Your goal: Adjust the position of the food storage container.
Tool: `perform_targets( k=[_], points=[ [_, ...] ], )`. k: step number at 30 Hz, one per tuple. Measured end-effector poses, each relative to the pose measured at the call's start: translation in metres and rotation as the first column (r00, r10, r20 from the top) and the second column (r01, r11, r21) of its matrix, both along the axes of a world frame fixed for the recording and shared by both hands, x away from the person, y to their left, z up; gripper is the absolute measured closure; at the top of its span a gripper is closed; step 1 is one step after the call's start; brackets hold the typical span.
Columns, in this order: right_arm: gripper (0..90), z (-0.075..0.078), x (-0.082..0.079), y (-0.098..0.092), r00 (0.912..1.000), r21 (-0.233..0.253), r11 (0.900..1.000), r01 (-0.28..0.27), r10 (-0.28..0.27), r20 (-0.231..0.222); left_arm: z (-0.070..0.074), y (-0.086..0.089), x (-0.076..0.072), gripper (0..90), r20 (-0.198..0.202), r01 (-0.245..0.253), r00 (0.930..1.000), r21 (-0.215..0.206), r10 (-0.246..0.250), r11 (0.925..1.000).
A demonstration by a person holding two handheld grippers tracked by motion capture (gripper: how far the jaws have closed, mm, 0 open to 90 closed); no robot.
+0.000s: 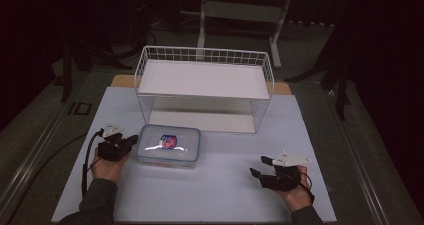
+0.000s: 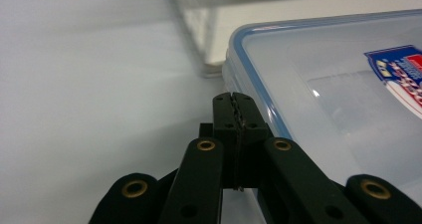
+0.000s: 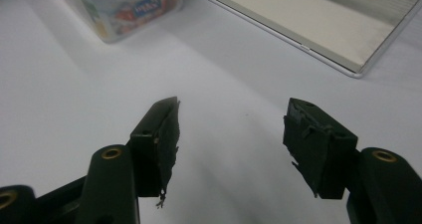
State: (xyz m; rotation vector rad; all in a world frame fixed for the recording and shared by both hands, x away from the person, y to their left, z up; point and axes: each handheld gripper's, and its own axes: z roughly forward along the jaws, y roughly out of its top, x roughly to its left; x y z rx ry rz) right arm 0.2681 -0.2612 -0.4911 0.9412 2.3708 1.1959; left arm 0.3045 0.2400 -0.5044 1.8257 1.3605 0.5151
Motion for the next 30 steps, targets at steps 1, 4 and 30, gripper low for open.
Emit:
perform_targets(
  k=[1, 4, 30],
  points=[
    [38.5, 0.0, 0.0, 0.0, 1.0, 0.001, 1.0, 0.001, -0.001, 0.0, 0.0, -0.004, -0.001, 89.6, 0.0, 0.008, 1.0, 0.01, -0.008, 0.9999],
    [38.5, 0.001, 0.0, -0.001, 1.0, 0.001, 1.0, 0.003, -0.003, 0.0, 0.001, -0.014, -0.004, 89.6, -0.003, 0.024, 0.9997, 0.003, -0.024, 0.9997],
    [40.2, 0.003, 0.004, -0.002, 0.9975, 0.015, 0.997, 0.071, -0.071, -0.003, -0.001, -0.077, -0.018, 81.3, 0.017, 0.191, 0.9813, 0.016, -0.192, 0.9814]
  ],
)
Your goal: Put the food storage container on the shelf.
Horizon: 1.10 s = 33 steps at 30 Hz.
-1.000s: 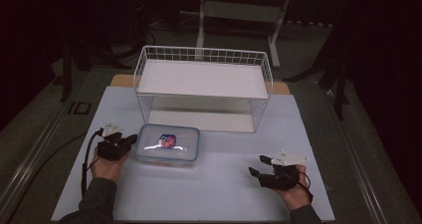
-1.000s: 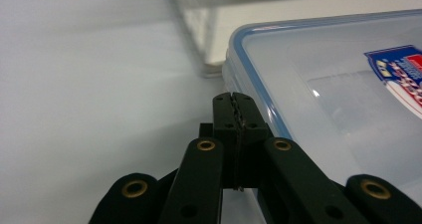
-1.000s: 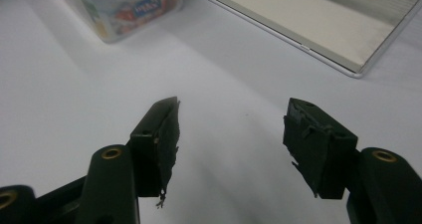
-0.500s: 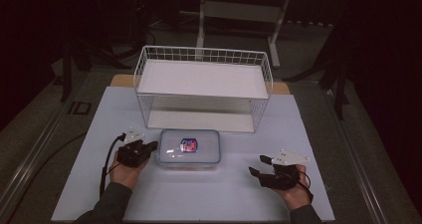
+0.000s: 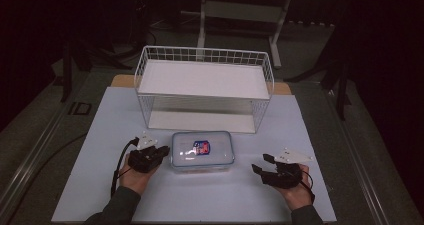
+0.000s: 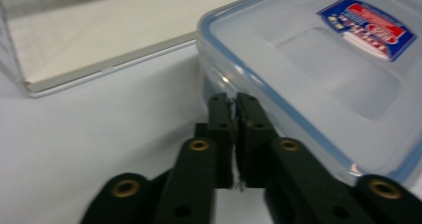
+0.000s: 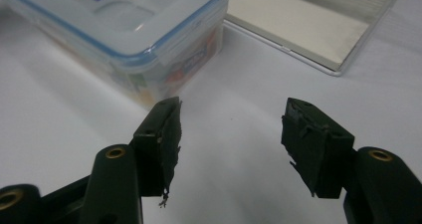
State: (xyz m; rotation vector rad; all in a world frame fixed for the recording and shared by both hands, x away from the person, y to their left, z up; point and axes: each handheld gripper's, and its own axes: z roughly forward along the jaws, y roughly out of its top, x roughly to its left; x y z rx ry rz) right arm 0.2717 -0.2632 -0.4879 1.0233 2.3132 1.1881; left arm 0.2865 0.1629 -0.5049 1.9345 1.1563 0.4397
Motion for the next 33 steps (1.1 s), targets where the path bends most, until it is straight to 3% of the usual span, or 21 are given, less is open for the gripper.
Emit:
perform_targets(
  k=[3, 4, 5, 11, 15, 19, 26, 28, 29, 33],
  points=[
    [40.5, 0.001, 0.001, 0.0, 0.9999, 0.02, 1.0, 0.016, -0.016, -0.006, 0.003, 0.005, 0.0, 74.0, 0.005, -0.018, 0.9998, -0.022, 0.018, 0.9996],
    [40.7, 0.003, 0.002, 0.0, 0.9998, 0.03, 0.999, 0.019, -0.019, -0.01, 0.006, 0.011, 0.0, 74.0, 0.0, -0.034, 0.9994, -0.059, 0.034, 0.9976],
    [40.7, 0.008, 0.003, 0.002, 0.9994, 0.067, 0.997, 0.028, -0.027, -0.024, 0.008, 0.014, 0.0, 62.7, -0.001, -0.032, 0.9995, -0.079, 0.032, 0.9964],
    [42.1, 0.018, 0.011, 0.014, 0.9993, 0.102, 0.995, 0.012, -0.008, -0.037, 0.017, 0.017, -0.003, 49.5, 0.0, 0.006, 1.0, -0.136, -0.006, 0.9907],
    [42.7, 0.021, 0.024, 0.029, 0.9964, 0.128, 0.992, -0.012, 0.022, -0.081, 0.017, 0.011, -0.003, 45.0, -0.014, 0.037, 0.9991, -0.149, -0.039, 0.9882],
    [38.1, 0.019, 0.036, 0.045, 0.9922, 0.123, 0.992, -0.018, 0.033, -0.121, 0.016, 0.009, -0.003, 42.8, -0.024, 0.047, 0.9984, -0.171, -0.052, 0.9842],
    [24.8, 0.008, 0.057, 0.064, 0.9735, 0.168, 0.985, -0.026, 0.063, -0.22, 0.012, 0.005, 0.003, 28.6, -0.079, 0.077, 0.992, -0.244, -0.099, 0.9668],
    [19.5, 0.003, 0.063, 0.065, 0.9627, 0.213, 0.977, -0.012, 0.069, -0.262, 0.01, 0.002, 0.004, 26.0, -0.092, 0.082, 0.9899, -0.248, -0.108, 0.9653],
    [16.0, -0.001, 0.068, 0.065, 0.9507, 0.246, 0.969, -0.004, 0.08, -0.3, 0.009, 0.0, 0.005, 24.1, -0.098, 0.083, 0.9891, -0.247, -0.11, 0.9653],
    [14.0, -0.004, 0.071, 0.066, 0.9453, 0.26, 0.966, -0.007, 0.091, -0.313, 0.005, -0.004, 0.007, 22.8, -0.121, 0.09, 0.9853, -0.235, -0.121, 0.9678]
  ],
)
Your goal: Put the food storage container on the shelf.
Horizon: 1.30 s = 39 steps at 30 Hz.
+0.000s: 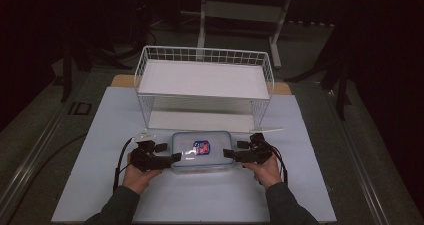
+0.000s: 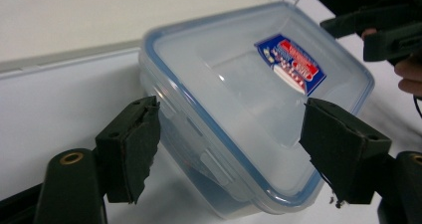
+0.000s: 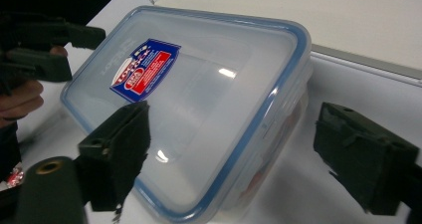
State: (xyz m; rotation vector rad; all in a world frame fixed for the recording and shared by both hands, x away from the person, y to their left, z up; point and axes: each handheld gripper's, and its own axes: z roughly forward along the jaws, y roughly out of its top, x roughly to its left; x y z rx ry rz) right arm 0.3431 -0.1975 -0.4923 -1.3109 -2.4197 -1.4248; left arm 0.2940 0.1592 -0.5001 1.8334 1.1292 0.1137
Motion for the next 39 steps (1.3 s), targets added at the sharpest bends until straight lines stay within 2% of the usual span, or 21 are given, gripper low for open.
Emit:
perform_targets(
  k=[2, 5, 12, 16, 22, 26, 28, 29, 31, 35, 36, 38, 39],
  points=[
    [14.0, -0.003, 0.003, 0.002, 0.9999, 0.018, 1.0, -0.004, 0.004, -0.015, -0.004, -0.003, 0.003, 22.8, -0.024, 0.006, 0.9997, -0.002, -0.006, 1.0],
    [14.0, -0.007, 0.006, 0.005, 0.9993, 0.036, 0.999, -0.013, 0.014, -0.035, -0.008, -0.002, 0.006, 21.1, -0.049, 0.01, 0.9987, -0.033, -0.012, 0.9994],
    [13.8, -0.016, 0.009, 0.012, 0.9971, 0.036, 0.999, -0.032, 0.035, -0.068, -0.013, 0.0, 0.01, 20.5, -0.094, 0.021, 0.9951, -0.085, -0.029, 0.9962],
    [12.6, -0.019, 0.011, 0.013, 0.9935, 0.062, 0.997, -0.039, 0.045, -0.105, -0.013, 0.0, 0.011, 20.0, -0.098, 0.022, 0.9947, -0.086, -0.031, 0.996],
    [15.5, -0.019, 0.011, 0.01, 0.9883, 0.069, 0.996, -0.049, 0.059, -0.141, -0.016, 0.002, 0.013, 18.5, -0.145, 0.012, 0.989, -0.121, -0.03, 0.9926],
    [18.7, -0.02, 0.011, 0.006, 0.9869, 0.091, 0.995, -0.041, 0.054, -0.152, -0.017, 0.002, 0.013, 18.6, -0.163, 0.005, 0.9863, -0.133, -0.027, 0.9912],
    [21.5, -0.02, 0.01, 0.005, 0.9871, 0.1, 0.994, -0.033, 0.048, -0.152, -0.02, 0.003, 0.014, 19.7, -0.195, 0.014, 0.9796, -0.173, -0.048, 0.9848],
    [23.7, -0.019, 0.009, 0.003, 0.9876, 0.107, 0.994, -0.033, 0.049, -0.149, -0.02, 0.002, 0.014, 19.5, -0.201, 0.013, 0.9783, -0.176, -0.049, 0.9844],
    [25.5, -0.017, 0.008, 0.002, 0.9892, 0.111, 0.993, -0.033, 0.049, -0.138, -0.019, 0.001, 0.013, 18.7, -0.193, 0.012, 0.9801, -0.169, -0.046, 0.9855],
    [30.0, -0.014, 0.004, -0.001, 0.9901, 0.123, 0.992, -0.026, 0.042, -0.134, -0.016, 0.005, 0.01, 26.7, -0.191, 0.012, 0.9806, -0.176, -0.046, 0.9842],
    [31.4, -0.014, 0.003, -0.002, 0.9906, 0.123, 0.992, -0.023, 0.039, -0.131, -0.015, 0.009, 0.009, 26.7, -0.19, 0.018, 0.9804, -0.189, -0.054, 0.9818],
    [36.7, -0.013, -0.001, -0.005, 0.9909, 0.127, 0.992, -0.024, 0.041, -0.128, -0.013, 0.012, 0.007, 34.7, -0.187, 0.026, 0.9802, -0.202, -0.064, 0.9791],
    [41.7, -0.011, -0.004, -0.01, 0.9877, 0.147, 0.989, -0.019, 0.041, -0.151, -0.012, 0.013, 0.006, 38.2, -0.183, 0.031, 0.9806, -0.203, -0.069, 0.9787]
  ],
)
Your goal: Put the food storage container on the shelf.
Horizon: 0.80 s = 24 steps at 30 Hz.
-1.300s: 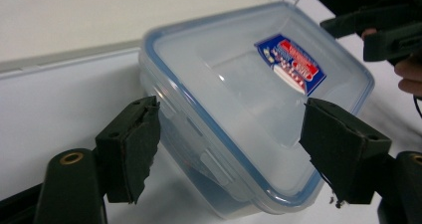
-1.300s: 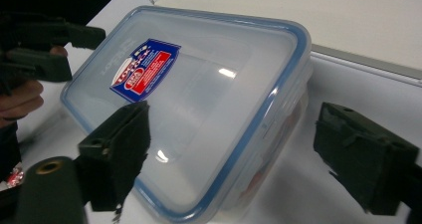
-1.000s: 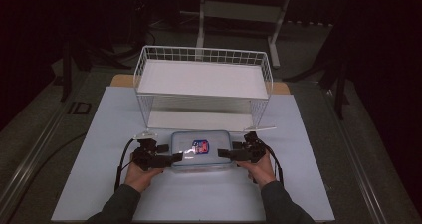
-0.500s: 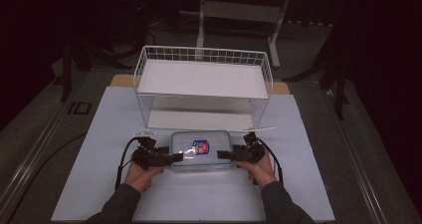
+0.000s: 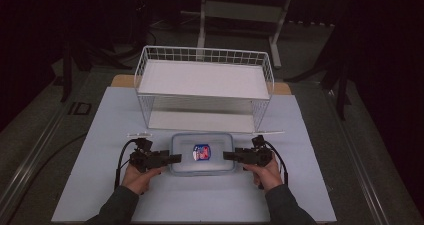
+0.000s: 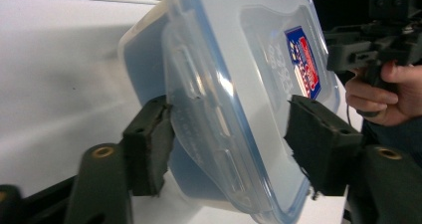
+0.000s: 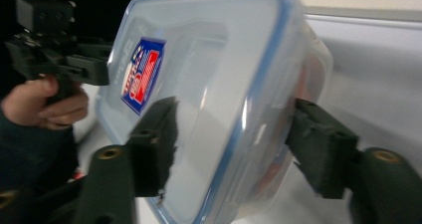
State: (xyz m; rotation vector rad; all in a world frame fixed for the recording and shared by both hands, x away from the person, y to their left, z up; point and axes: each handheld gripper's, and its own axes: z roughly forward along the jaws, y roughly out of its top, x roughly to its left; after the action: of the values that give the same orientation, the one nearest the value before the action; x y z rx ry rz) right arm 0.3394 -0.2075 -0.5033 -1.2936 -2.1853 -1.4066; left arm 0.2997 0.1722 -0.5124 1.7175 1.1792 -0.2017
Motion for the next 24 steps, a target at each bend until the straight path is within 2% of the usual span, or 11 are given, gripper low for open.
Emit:
perform_targets(
  k=[4, 7, 12, 15, 20, 24],
  points=[
    [46.5, 0.003, -0.005, -0.005, 1.0, 0.016, 1.0, -0.005, 0.005, -0.007, 0.006, 0.002, -0.009, 42.1, 0.031, 0.029, 0.9991, 0.033, -0.03, 0.9991],
    [49.9, 0.005, -0.01, -0.007, 0.9999, 0.02, 1.0, -0.017, 0.017, -0.004, 0.007, 0.003, -0.012, 45.6, 0.04, 0.04, 0.9983, 0.033, -0.041, 0.9987],
    [51.4, 0.006, -0.016, -0.01, 0.9997, 0.027, 0.999, -0.024, 0.024, 0.006, 0.009, 0.001, -0.017, 46.8, 0.054, 0.037, 0.9978, 0.046, -0.039, 0.9983],
    [50.9, 0.007, -0.02, -0.009, 0.999, 0.009, 1.0, -0.021, 0.021, 0.04, 0.011, 0.0, -0.019, 46.6, 0.058, 0.024, 0.9979, 0.054, -0.027, 0.9982],
    [50.7, 0.009, -0.024, -0.007, 0.9988, -0.007, 1.0, -0.01, 0.01, 0.047, 0.012, -0.001, -0.021, 46.7, 0.06, 0.018, 0.9979, 0.064, -0.022, 0.9978],
    [51.3, 0.01, -0.024, -0.007, 0.9979, -0.001, 1.0, -0.003, 0.003, 0.065, 0.014, -0.003, -0.021, 46.9, 0.07, 0.013, 0.9974, 0.075, -0.018, 0.9971]
  ],
)
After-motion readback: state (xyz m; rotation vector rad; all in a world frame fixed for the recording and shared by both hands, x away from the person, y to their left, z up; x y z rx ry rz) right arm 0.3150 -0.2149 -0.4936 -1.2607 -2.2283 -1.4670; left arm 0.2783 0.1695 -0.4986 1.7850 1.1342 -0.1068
